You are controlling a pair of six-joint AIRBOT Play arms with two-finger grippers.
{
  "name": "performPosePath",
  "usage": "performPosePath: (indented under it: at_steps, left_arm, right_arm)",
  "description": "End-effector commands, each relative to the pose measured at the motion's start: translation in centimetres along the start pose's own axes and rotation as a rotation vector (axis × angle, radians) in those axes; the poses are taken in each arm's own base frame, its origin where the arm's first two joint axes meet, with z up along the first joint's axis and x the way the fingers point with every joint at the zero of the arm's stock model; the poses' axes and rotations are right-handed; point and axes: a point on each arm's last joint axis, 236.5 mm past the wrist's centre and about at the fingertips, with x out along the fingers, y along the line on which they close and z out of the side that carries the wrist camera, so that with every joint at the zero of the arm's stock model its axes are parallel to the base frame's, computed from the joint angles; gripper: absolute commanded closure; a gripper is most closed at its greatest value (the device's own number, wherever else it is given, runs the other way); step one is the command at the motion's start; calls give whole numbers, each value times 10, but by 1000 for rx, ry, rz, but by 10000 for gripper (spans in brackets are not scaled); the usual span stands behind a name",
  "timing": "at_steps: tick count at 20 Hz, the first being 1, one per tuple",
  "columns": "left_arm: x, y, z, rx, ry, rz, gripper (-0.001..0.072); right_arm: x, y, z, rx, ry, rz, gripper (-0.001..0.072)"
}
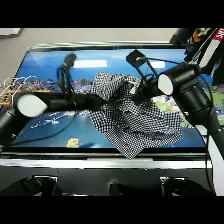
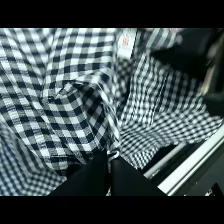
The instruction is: Fold the clothes and pants, and hang the long-sleeved shirts on hangers.
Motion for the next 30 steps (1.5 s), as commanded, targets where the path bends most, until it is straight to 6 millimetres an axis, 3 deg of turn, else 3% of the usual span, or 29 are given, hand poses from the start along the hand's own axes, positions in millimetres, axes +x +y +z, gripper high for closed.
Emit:
performPosePath:
  at_steps: [1, 2, 3, 4, 5, 8, 9, 11, 13, 16, 21, 24, 27, 28, 30]
  left_arm:
    - [28, -7, -36, -17, 20, -11, 657]
    - [33, -7, -37, -18, 21, -11, 497]
    - [35, -5, -37, -31, 22, -11, 242]
    - [32, -1, -30, -44, 5, -7, 46]
    - [25, 4, -21, -53, -16, -1, 23]
    - [-23, 39, 16, -9, -88, 63, 23]
    - [-41, 53, 24, 20, -105, 95, 23]
    - [-77, 83, 35, 120, -124, 168, 24]
    - [-93, 103, 33, 269, -95, 218, 33]
    - [-86, 106, 14, 530, 15, 198, 34]
    - [-51, 84, -39, 673, 216, 3, 34]
    - [-40, 64, -45, 679, 206, -120, 34]
    - [-31, 66, -50, 694, 224, -143, 39]
    - [-27, 68, -53, 688, 235, -147, 61]
    - [-20, 72, -57, 676, 254, -154, 223]
  right_arm:
    - [-17, 5, 4, 40, -32, 26, 689]
    - [-18, 9, 2, 44, -26, 43, 689]
    - [-17, 11, 1, 46, -19, 51, 689]
    - [-16, 11, 0, 41, -15, 52, 689]
    - [-16, 11, 0, 7, -14, 50, 689]
    - [-16, 15, -6, -283, -2, 68, 689]
    - [-18, 17, -2, -290, -29, 99, 689]
    - [-19, 26, 1, -373, -57, 143, 689]
    - [-22, 40, 4, -505, -98, 196, 689]
    - [-28, 64, 5, -739, -163, 285, 688]
    - [-22, 70, 4, -765, -164, 312, 688]
    - [-20, 76, 5, -759, -171, 336, 688]
    - [-20, 77, 7, -757, -176, 336, 688]
    - [-20, 77, 7, -756, -179, 338, 688]
    - [-21, 80, 9, -751, -189, 346, 687]
